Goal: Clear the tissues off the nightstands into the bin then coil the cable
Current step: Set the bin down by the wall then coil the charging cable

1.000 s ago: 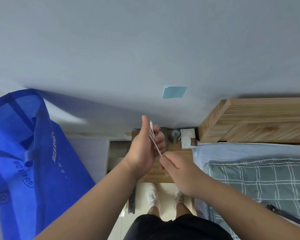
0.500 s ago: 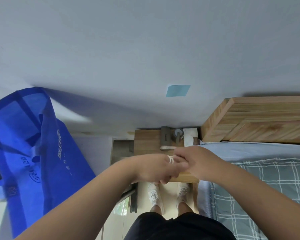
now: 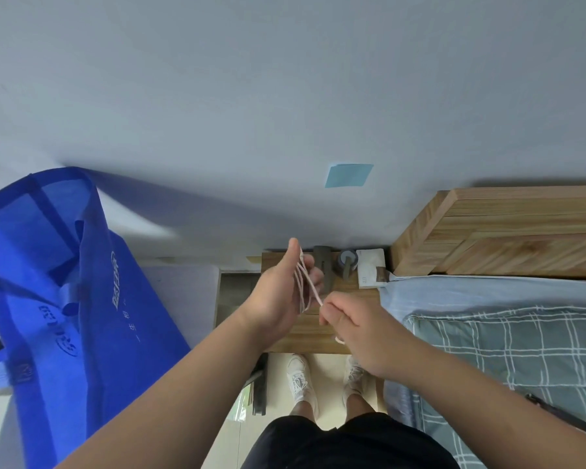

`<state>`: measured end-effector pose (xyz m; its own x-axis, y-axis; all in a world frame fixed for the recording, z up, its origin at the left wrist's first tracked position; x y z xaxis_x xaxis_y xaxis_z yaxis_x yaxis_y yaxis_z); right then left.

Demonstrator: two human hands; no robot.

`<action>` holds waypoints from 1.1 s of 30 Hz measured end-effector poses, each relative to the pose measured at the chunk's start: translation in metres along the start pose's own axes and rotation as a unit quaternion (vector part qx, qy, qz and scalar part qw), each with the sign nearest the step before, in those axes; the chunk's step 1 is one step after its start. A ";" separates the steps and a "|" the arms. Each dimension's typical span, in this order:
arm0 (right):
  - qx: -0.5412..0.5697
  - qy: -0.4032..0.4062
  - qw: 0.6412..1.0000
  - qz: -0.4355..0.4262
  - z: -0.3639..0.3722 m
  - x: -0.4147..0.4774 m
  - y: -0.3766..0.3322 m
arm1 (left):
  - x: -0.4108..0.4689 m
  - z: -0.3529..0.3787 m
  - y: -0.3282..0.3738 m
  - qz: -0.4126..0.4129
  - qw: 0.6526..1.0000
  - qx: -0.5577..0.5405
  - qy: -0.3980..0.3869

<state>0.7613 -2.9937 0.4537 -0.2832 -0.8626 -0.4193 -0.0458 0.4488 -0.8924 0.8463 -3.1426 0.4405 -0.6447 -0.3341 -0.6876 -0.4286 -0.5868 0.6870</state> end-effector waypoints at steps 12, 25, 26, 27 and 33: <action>-0.102 -0.067 0.991 0.047 -0.022 0.019 0.025 | -0.037 0.000 0.023 -0.001 0.926 0.274 -0.259; -0.080 -0.009 0.995 0.058 -0.034 0.022 0.004 | -0.007 -0.025 -0.013 -0.052 0.911 0.407 -0.034; -0.020 -0.014 0.997 0.067 -0.025 0.019 0.005 | -0.004 -0.023 -0.014 -0.036 0.931 0.363 -0.014; 0.042 -0.023 0.996 0.076 -0.015 0.014 0.006 | -0.002 -0.019 -0.016 -0.026 0.949 0.313 0.002; 0.249 -0.031 0.960 0.122 0.032 0.000 0.015 | -0.002 0.003 -0.006 -0.013 0.997 -0.072 0.002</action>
<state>0.7915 -2.9947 0.4350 -0.1697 -0.7649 -0.6213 0.4824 0.4853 -0.7292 0.8482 -3.1358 0.4390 -0.6320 -0.3194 -0.7061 -0.3496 -0.6956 0.6276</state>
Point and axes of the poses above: each hand's wrist, its own x-axis towards the middle knuckle, its own z-axis out of the palm, y = z × x, the point moved 1 cm from there along x, towards the middle knuckle, and after that the axes turned 14 degrees about x, right-handed, at the moved point
